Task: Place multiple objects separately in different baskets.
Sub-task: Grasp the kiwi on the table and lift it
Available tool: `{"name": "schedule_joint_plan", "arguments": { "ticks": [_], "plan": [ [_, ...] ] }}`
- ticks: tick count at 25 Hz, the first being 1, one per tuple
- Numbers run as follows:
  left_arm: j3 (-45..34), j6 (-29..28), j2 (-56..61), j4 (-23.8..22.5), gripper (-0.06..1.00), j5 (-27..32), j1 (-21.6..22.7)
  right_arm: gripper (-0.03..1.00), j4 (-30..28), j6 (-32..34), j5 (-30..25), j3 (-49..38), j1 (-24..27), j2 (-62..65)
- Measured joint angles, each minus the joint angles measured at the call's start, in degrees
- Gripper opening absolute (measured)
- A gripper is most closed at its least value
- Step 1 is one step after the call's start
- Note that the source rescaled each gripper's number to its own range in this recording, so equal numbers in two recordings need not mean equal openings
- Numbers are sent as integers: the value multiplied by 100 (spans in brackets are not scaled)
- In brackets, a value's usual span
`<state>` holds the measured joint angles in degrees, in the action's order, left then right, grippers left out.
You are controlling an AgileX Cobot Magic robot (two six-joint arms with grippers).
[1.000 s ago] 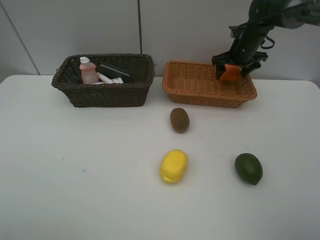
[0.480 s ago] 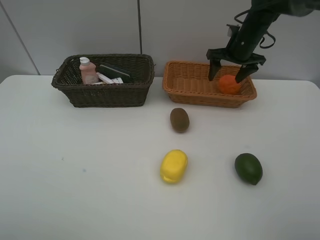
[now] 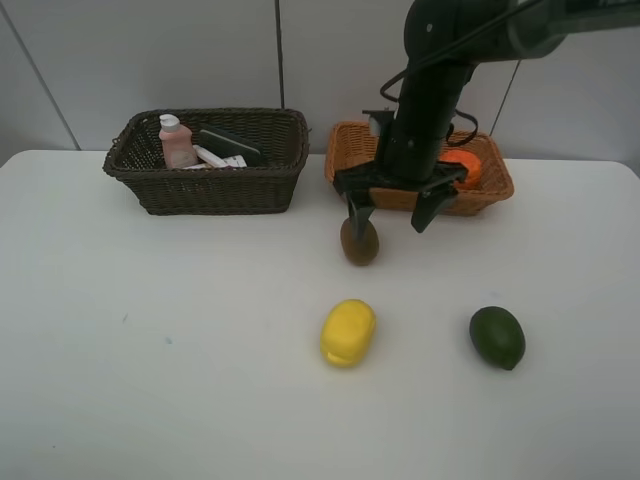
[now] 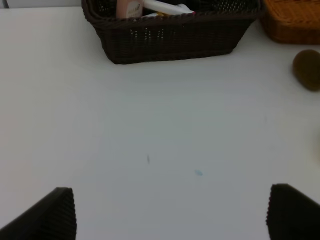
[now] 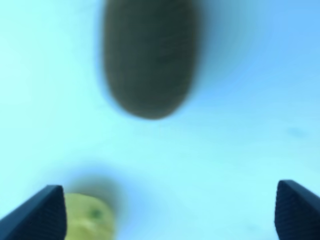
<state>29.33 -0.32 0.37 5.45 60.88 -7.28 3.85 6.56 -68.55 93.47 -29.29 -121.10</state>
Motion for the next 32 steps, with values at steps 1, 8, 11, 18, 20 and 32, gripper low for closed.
{"name": "schedule_joint_plan", "arguments": {
  "ticks": [1,8,11,18,20,32],
  "plan": [
    [0,0,0,12,100,0,0,96,0,26,118,-5,-119,-29],
    [0,-24,0,303,100,-72,0,96,-133,97,773,-5,-311,-204],
    [0,-24,0,330,100,-105,0,96,-295,105,1042,-5,-311,-360],
    [0,-30,0,347,100,-118,0,96,-484,105,1666,-5,-276,-619],
    [0,-30,0,347,100,-118,0,96,-484,105,1705,-5,-230,-721],
    [0,-36,0,347,100,-119,0,0,-491,53,1904,-5,-182,-1065]
  ]
}}
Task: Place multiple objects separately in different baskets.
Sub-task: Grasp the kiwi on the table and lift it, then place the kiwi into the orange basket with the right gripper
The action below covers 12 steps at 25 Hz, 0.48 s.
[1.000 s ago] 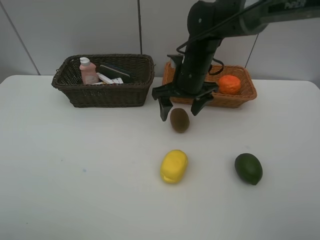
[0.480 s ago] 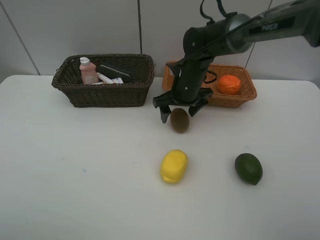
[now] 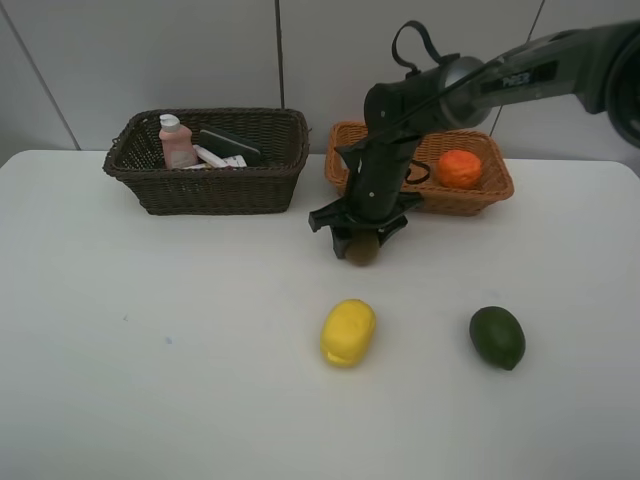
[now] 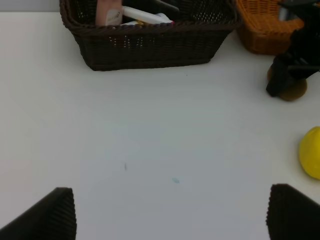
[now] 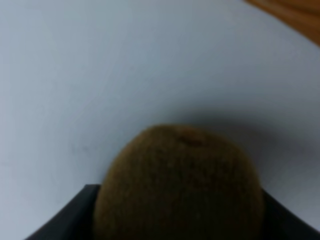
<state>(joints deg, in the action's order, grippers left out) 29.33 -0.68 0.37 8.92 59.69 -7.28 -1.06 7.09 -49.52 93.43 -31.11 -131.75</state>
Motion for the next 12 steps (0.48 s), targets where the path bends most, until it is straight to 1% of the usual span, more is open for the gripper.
{"name": "schedule_joint_plan", "arguments": {
  "ticks": [3,6,10,12],
  "plan": [
    [0,0,0,0,100,0,0,0,0,-120,-140,15,0,0],
    [0,0,0,0,100,0,0,0,0,-178,-737,209,0,-5],
    [0,0,0,0,100,0,0,0,-83,-183,-1457,861,5,139],
    [0,0,0,0,100,0,0,0,-259,-183,-1571,1290,33,262]
  ]
}}
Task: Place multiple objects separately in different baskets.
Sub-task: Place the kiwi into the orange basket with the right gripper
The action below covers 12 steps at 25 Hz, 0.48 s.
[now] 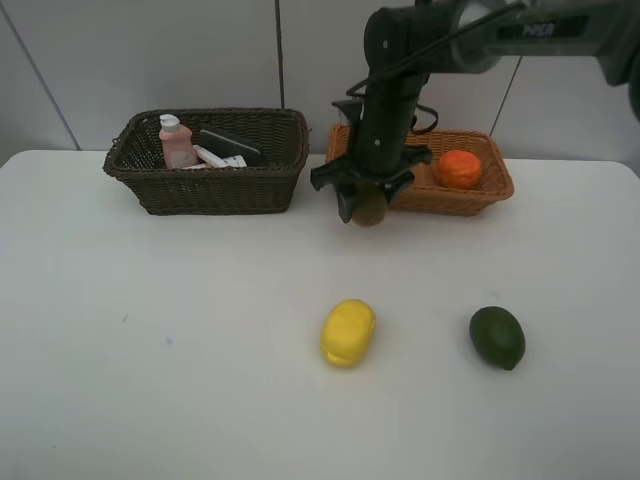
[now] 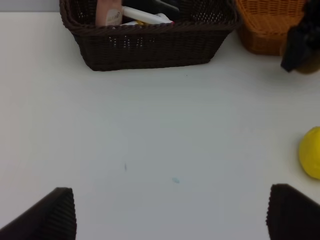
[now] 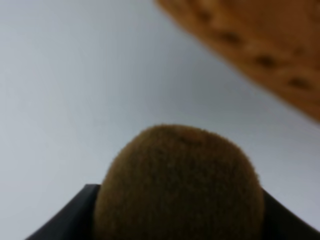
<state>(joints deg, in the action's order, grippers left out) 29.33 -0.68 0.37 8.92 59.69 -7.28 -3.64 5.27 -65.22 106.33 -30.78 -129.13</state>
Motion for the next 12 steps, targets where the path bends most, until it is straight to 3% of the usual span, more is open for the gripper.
{"name": "schedule_joint_plan", "arguments": {
  "ticks": [5,11,12],
  "plan": [
    [0,-5,0,0,100,0,0,0,-268,0,240,840,460,-24],
    [0,-5,0,0,100,0,0,0,-315,0,770,893,1076,-402],
    [0,-5,0,0,100,0,0,13,-315,0,816,893,1116,-450]
  ]
}}
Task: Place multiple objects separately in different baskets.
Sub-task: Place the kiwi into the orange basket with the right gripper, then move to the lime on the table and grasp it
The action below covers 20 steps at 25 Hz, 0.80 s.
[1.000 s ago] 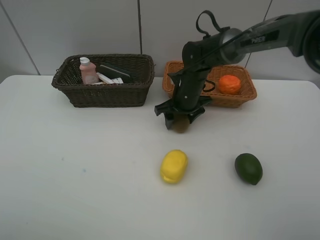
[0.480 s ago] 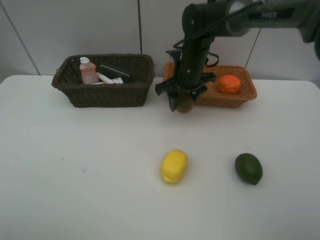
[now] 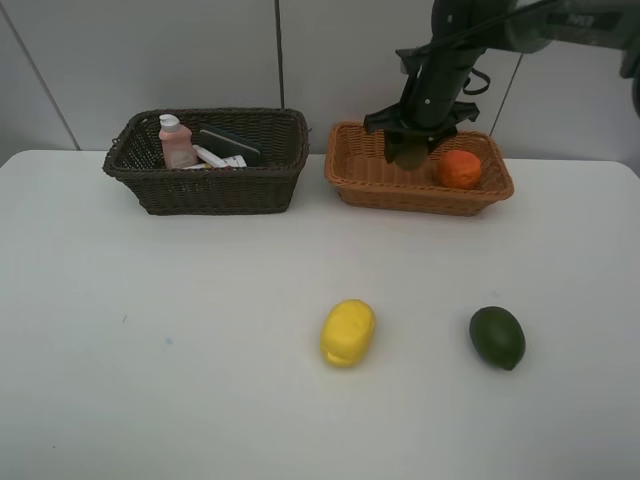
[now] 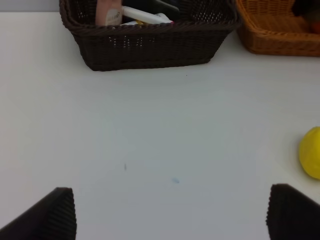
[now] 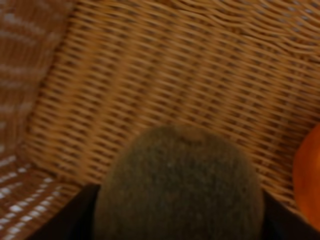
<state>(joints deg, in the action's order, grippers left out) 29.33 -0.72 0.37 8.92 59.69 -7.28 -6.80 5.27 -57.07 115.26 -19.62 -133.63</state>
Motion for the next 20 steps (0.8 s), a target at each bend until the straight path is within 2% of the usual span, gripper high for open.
{"name": "schedule_joint_plan", "arguments": {
  "ticks": [1,2,3,5,8,13,17,20],
  "plan": [
    [0,0,0,0,100,0,0,42,-33,0,30,0,16,-28],
    [0,0,0,0,100,0,0,62,-97,0,57,0,16,-49],
    [0,0,0,0,100,0,0,77,-166,-10,58,0,3,-50],
    [0,0,0,0,100,0,0,90,-172,-18,56,0,-3,-50],
    [0,0,0,0,100,0,0,96,-107,-19,-146,0,-3,-20],
    [0,0,0,0,100,0,0,96,-12,16,-1050,-26,2,385],
    [0,0,0,0,100,0,0,96,60,90,-1221,-310,2,869],
    [0,0,0,0,100,0,0,96,9,195,-1240,-996,2,1225]
  ]
}}
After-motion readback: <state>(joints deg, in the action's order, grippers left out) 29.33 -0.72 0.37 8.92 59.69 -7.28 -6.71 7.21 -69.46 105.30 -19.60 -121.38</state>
